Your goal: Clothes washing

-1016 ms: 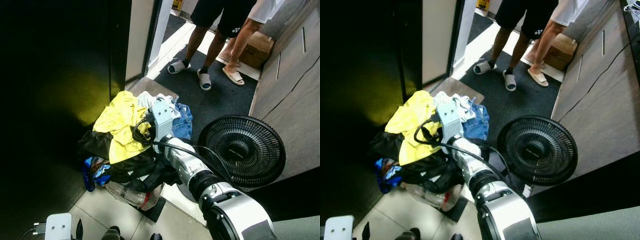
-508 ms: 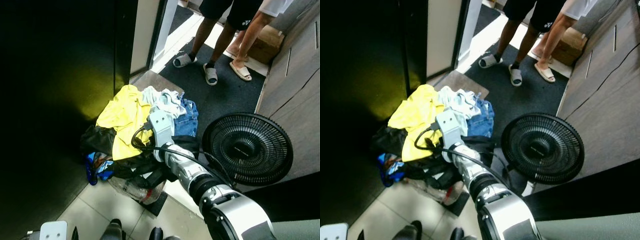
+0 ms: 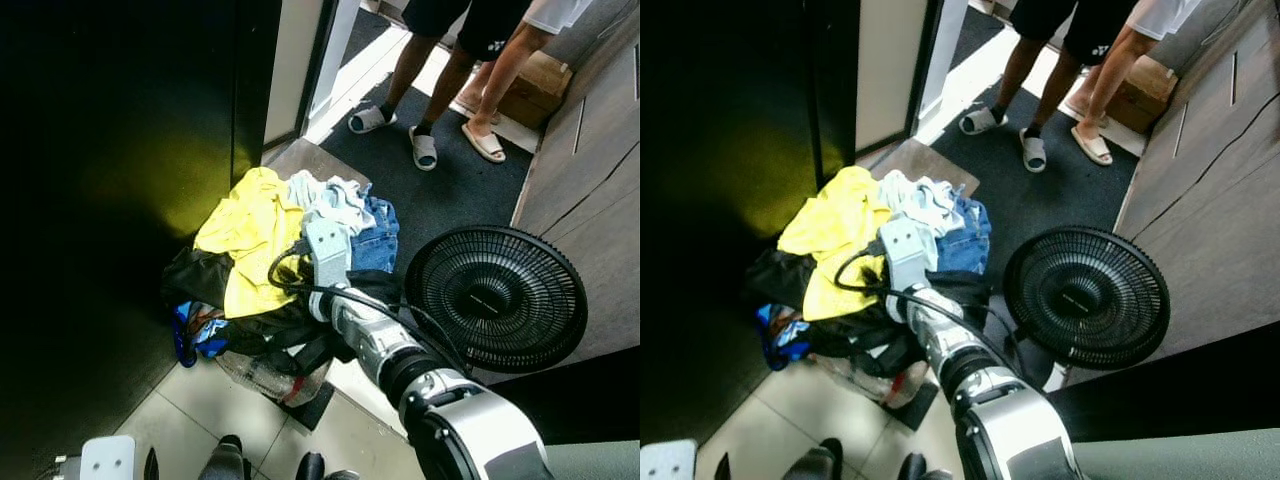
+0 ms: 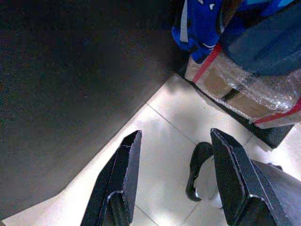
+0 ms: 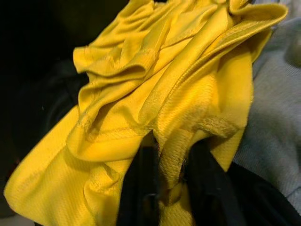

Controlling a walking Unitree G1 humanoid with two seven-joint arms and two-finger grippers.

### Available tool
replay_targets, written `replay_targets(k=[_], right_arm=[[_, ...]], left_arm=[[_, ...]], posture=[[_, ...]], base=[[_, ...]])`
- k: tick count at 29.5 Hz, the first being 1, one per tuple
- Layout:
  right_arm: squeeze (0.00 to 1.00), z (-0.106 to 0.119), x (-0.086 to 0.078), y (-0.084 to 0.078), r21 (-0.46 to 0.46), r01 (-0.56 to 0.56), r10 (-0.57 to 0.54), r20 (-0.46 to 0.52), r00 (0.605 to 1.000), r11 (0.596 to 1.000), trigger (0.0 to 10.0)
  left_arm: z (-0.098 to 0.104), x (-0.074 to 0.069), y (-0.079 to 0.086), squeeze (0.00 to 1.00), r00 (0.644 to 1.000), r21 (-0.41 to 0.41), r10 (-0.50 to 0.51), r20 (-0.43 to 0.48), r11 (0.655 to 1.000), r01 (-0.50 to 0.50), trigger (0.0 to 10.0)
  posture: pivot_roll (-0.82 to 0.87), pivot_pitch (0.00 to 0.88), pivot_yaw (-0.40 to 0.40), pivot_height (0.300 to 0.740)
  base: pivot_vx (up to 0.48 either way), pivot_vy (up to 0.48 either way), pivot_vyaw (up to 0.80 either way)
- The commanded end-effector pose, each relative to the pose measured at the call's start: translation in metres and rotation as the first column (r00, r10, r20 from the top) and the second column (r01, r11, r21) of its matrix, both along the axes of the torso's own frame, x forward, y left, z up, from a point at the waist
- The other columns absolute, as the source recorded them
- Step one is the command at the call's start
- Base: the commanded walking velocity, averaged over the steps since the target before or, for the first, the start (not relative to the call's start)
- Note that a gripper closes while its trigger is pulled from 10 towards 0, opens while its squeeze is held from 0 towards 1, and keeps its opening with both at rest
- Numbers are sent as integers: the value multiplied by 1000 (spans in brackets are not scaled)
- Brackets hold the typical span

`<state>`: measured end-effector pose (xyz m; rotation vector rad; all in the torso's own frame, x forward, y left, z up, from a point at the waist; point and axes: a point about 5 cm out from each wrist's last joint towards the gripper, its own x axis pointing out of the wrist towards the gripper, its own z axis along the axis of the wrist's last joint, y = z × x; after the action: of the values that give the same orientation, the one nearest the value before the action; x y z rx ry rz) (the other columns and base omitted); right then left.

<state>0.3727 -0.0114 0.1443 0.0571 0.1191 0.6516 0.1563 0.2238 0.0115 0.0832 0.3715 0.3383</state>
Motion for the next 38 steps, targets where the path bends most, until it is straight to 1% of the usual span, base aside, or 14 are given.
replay_targets(k=[1,4,12,16,20,21,22,23,26,30,32,33,37,38], right_arm=[[0,-3,-17,38,81,-75,79,-36,996,994,0],[0,0,-8,18,103,-15,16,-16,1000,995,0],[0,23,6,-3,170,50,-64,76,995,984,0],[0,49,16,-15,210,71,-108,170,979,975,0],[0,102,25,-30,249,66,-157,365,918,966,0],[0,112,26,-33,256,64,-166,401,901,965,3098],[0,118,26,-35,260,62,-171,421,891,964,3098],[0,129,26,-40,263,66,-186,466,865,963,9843],[0,151,23,-58,286,89,-241,555,796,954,10000],[0,157,20,-80,285,168,-313,603,734,944,10000],[0,159,13,-111,307,275,-412,634,654,911,10000],[0,159,13,-111,307,275,-412,634,654,911,10000],[0,166,1,-138,323,379,-492,676,549,867,10000],[0,170,-8,-150,325,414,-511,700,499,850,10000]], left_arm=[[-12,-11,-3,0,998,-12,1,-68,1000,-2,10000],[-14,-1,-5,0,998,-23,-12,-61,1000,11,10000],[-13,17,-2,0,997,-12,-55,-53,998,55,10000],[-10,29,-2,0,997,-9,-68,-36,998,68,10000],[-9,44,-5,0,997,-19,-81,-13,997,80,10000],[-9,46,-6,0,996,-21,-86,-12,996,86,10000],[-9,47,-6,0,996,-22,-90,-11,996,89,10000],[-9,51,-7,0,995,-24,-99,-9,995,99,10000],[-7,61,-11,0,992,-24,-130,2,991,130,10000],[-2,72,-12,0,988,-22,-153,22,988,153,10000],[13,87,-15,0,981,-15,-181,74,983,182,10000],[13,87,-15,0,981,-15,-181,74,983,182,10000],[30,100,-17,0,968,3,-211,136,977,213,10000],[44,107,-19,0,957,10,-228,179,973,230,10000]], posture=[[414,240,-184,740],[375,205,-168,740],[352,175,-134,740],[327,151,-133,740],[296,126,-127,740],[276,114,-120,740],[272,111,-116,740],[262,103,-107,740],[243,93,-93,740],[216,79,-71,740],[191,66,-50,740],[191,66,-50,740],[174,56,-36,740],[153,47,-23,740]], base=[[0,0,0],[0,0,0],[0,0,0],[0,0,0],[0,0,0],[0,0,0],[0,0,0],[0,0,0],[0,0,0],[0,0,0],[0,0,0],[0,0,0],[0,0,0],[0,0,0]])
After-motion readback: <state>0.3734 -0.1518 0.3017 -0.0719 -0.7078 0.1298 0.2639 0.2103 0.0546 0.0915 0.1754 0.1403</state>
